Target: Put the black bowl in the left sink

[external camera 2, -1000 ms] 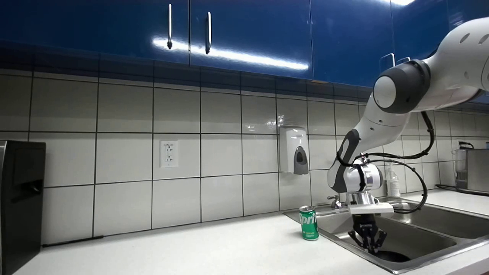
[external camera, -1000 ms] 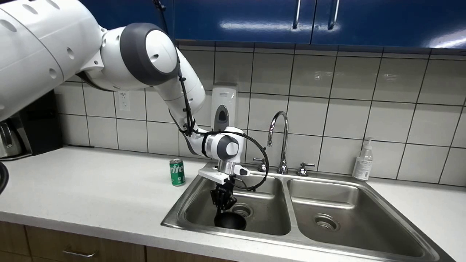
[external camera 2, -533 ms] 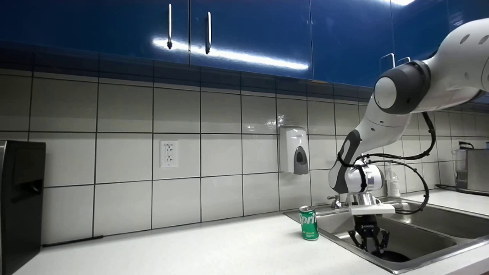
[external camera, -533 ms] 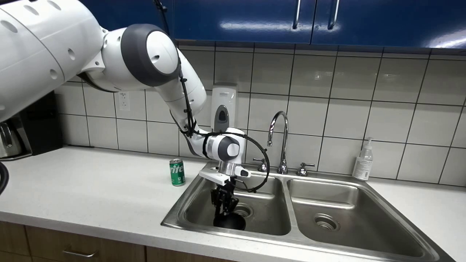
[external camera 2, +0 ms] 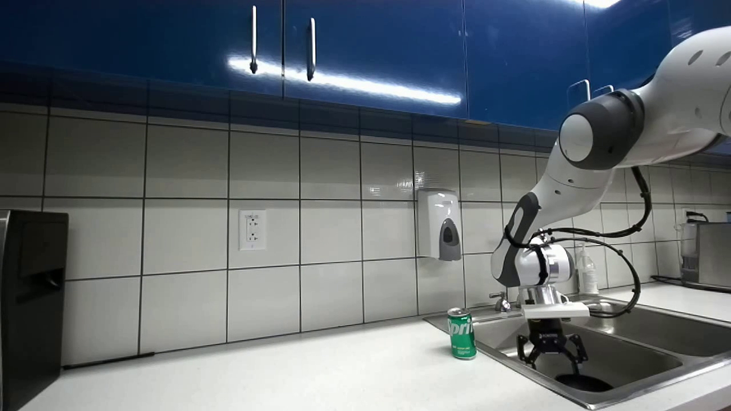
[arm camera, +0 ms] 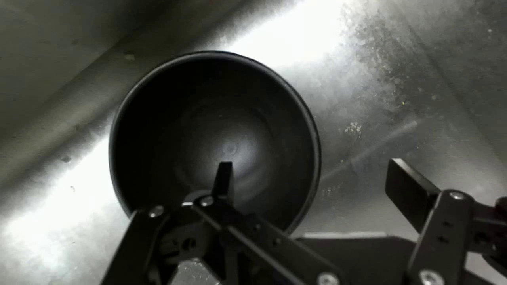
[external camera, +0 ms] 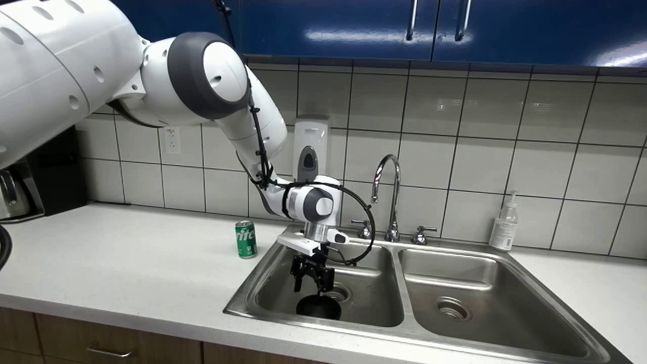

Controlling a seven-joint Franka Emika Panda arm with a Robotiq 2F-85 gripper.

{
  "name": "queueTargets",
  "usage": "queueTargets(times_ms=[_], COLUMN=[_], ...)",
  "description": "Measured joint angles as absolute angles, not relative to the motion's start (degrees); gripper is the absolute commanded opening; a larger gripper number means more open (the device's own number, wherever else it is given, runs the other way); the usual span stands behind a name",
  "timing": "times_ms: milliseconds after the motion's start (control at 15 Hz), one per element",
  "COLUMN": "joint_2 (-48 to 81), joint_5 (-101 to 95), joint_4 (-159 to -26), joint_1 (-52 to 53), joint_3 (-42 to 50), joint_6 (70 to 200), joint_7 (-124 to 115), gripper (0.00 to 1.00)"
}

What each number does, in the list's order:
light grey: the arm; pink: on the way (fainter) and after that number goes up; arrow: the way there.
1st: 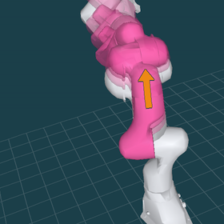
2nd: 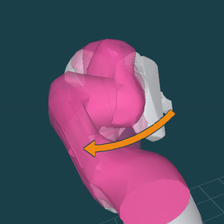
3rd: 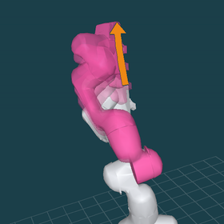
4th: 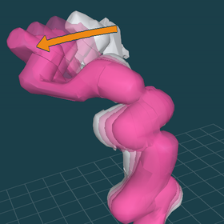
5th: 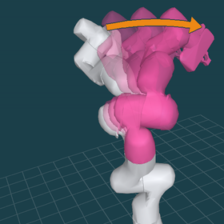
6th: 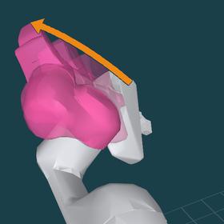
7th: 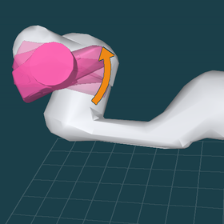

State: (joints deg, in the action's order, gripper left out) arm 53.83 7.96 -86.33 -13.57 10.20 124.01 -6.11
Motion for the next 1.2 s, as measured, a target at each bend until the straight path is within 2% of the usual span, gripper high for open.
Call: queueTargets(times_ms=[600,1200], joint_2=[48.6,37.5], joint_5=[8.0,7.8], joint_4=[-88.5,-99.6], joint_1=[-13.4,-10.9], joint_3=[9.9,9.5], joint_6=[128.1,137.0], joint_7=[-6.1,-6.1], gripper=[1.0,1.0])
